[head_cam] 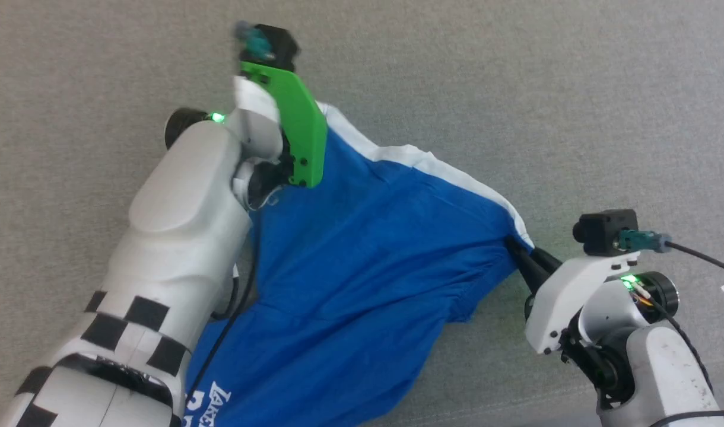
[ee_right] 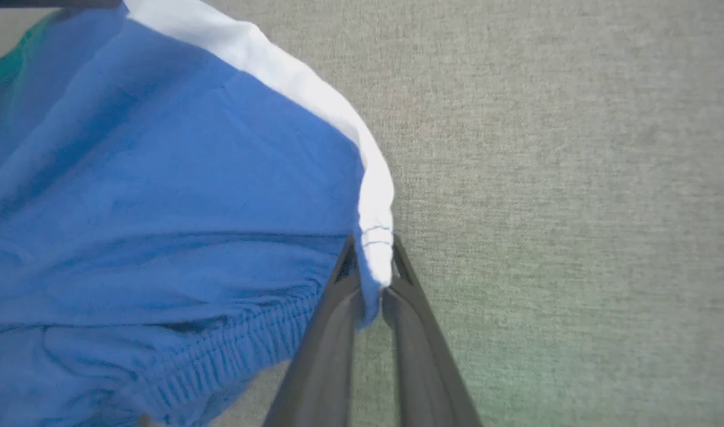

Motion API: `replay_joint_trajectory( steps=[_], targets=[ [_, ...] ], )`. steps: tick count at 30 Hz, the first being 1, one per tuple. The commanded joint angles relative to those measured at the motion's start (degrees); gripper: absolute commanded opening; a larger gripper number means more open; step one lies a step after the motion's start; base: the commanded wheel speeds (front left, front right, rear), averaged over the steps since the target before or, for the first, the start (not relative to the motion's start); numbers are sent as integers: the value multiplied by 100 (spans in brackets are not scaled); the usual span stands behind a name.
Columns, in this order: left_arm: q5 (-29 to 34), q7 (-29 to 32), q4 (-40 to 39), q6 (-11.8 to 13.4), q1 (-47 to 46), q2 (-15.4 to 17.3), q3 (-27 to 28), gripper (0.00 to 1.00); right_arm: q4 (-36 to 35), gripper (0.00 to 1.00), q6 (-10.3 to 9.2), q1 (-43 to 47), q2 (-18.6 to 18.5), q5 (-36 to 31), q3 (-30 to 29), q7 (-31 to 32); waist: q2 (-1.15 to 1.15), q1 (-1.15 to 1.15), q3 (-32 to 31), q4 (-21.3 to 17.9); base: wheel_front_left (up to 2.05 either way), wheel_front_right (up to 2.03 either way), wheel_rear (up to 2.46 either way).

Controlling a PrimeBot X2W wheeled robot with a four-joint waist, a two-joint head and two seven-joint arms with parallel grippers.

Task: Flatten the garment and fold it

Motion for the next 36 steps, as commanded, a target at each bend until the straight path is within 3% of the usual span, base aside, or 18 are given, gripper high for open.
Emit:
replay_joint_trajectory(
  steps=[1, 9, 13, 21, 28, 36],
  targets=[
    [-269, -188, -56, -6, 100, -53, 206, 0, -35, 0, -11, -132, -3, 6, -43, -37, 0, -1, -227, 132, 0, 0, 0],
    [-828, -1087, -358, -55, 68, 105, 959, 0, -287, 0, -11, -789, -3, 927, -256, 335, 0, -1, -842, 560, 0, 0, 0],
    [-887, -1519, -488, 57, -261, 380, 1343, 0, -284, 0, -11, -1873, -3, 1442, -330, 925, 0, -1, -1044, 726, 0, 0, 0],
    [-282, -1940, -512, 468, -1231, 1021, 1435, 0, 678, 0, -11, -4209, -18, 1166, -467, 1705, 0, -1, -783, 786, 0, 0, 0],
    [176, -2647, -433, 662, -2281, 1369, 1527, 0, 1956, 0, -11, -6149, -5, 763, -474, 966, 0, -1, -218, 734, 0, 0, 0],
    [386, -3908, -275, 763, -3145, 1328, 1726, 0, 3064, 0, -11, -7485, -4, 182, -852, -551, 0, -1, 353, 746, 0, 0, 0]
  ],
)
